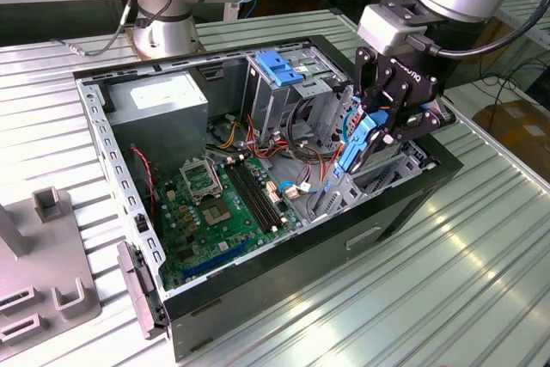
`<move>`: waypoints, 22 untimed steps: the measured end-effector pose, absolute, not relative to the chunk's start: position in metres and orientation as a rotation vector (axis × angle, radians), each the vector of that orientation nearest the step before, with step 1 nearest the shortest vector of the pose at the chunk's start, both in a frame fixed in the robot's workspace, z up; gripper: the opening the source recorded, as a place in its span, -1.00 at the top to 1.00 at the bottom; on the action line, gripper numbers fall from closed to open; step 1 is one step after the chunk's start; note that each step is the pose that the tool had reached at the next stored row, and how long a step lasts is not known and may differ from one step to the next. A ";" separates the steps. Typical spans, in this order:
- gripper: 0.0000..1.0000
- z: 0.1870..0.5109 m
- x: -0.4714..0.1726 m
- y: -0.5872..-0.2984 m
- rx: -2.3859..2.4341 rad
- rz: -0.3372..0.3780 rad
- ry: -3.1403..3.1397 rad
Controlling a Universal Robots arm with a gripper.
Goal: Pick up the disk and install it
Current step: 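Insert the disk into the insertion slot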
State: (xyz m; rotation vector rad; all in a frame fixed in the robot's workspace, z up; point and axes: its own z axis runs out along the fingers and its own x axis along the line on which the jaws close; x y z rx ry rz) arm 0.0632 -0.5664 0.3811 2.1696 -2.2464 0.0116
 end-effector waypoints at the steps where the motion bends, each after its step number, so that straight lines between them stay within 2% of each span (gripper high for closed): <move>1: 0.26 0.379 0.063 -0.566 2.170 0.012 -2.246; 13: 0.26 0.357 0.063 -0.567 2.169 0.012 -2.246; 22: 0.26 0.356 0.063 -0.567 2.169 0.012 -2.246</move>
